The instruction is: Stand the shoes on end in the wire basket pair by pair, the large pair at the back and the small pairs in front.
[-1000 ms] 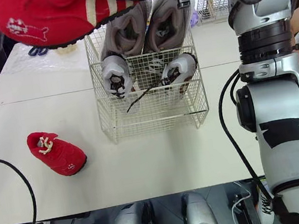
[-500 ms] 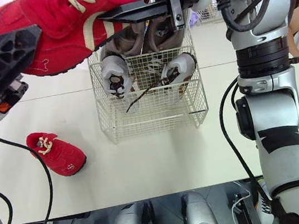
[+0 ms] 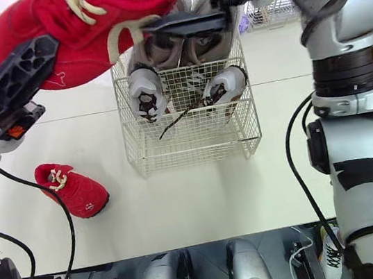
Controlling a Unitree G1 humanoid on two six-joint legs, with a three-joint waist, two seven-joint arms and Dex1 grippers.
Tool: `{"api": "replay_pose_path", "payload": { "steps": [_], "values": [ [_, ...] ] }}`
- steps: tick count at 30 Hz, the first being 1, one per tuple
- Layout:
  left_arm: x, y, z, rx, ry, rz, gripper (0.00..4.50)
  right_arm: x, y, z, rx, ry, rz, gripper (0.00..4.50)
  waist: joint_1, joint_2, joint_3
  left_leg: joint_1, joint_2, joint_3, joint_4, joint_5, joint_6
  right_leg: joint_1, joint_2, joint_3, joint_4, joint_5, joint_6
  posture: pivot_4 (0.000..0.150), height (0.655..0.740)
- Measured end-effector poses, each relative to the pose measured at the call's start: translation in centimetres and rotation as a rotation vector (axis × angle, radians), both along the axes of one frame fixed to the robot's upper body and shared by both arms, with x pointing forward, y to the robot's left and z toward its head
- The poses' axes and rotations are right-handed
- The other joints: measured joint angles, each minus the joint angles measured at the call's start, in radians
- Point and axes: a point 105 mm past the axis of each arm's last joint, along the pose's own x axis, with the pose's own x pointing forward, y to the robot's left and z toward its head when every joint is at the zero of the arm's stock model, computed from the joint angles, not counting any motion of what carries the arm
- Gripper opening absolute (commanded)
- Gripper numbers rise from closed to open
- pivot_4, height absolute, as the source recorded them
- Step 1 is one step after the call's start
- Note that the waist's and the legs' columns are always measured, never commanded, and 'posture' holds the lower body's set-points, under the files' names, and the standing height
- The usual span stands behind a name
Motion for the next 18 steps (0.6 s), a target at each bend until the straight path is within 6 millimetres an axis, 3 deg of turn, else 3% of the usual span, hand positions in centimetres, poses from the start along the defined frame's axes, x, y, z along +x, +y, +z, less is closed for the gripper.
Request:
{"api": "replay_pose_path", "payload": {
  "steps": [3,6,9,11,15,18],
  "values": [
    [-0.4,0.6,0.2,-0.061,-0.014,0.033,0.69,0.9,-3.6,0.4,0.201,0.223,-0.045,4.41,0.001,-0.002,-0.001,0.0,0.0,-0.001,0.0,0.0,0.0,0.001,0.0,0.0,-0.001,0.0,0.0,0.15,0.7371],
    [-0.6,1.2,0.7,-0.158,-0.025,0.072,0.69,1.6,-6.5,-1.3,0.471,0.55,0.008,4.41,0.002,-0.003,-0.002,0.0,0.0,-0.003,0.001,0.0,0.0,0.003,-0.001,-0.001,-0.001,0.001,-0.002,0.15,0.7371],
    [-0.7,1.8,1.6,-0.252,-0.04,0.094,0.69,1.7,-5.3,-4.2,0.583,0.784,0.101,4.41,-0.008,-0.002,-0.001,0.002,0.001,-0.002,0.0,0.001,-0.001,0.002,0.0,0.0,0.0,0.002,-0.003,0.15,0.7371],
    [-0.8,1.9,2.0,-0.302,-0.044,0.096,0.69,1.3,-3.2,-5.5,0.65,0.898,0.171,4.41,-0.008,-0.001,-0.001,0.002,0.002,-0.002,-0.001,0.002,-0.002,0.002,0.002,0.0,0.001,0.002,-0.003,0.15,0.7371],
    [-0.4,1.3,2.2,-0.375,-0.032,0.048,0.69,0.5,1.3,-6.1,0.713,0.995,0.259,4.41,-0.001,-0.001,-0.001,0.001,0.002,-0.003,-0.001,0.002,-0.003,0.002,0.005,0.0,0.001,0.002,-0.003,0.15,0.7371],
    [-0.2,0.8,2.0,-0.385,-0.03,0.038,0.69,0.5,2.0,-5.7,0.768,1.012,0.255,4.41,0.01,-0.002,-0.002,-0.001,0.001,-0.003,0.001,0.001,0.0,0.002,0.005,-0.001,-0.001,0.004,-0.001,0.15,0.7371]
  ]
}}
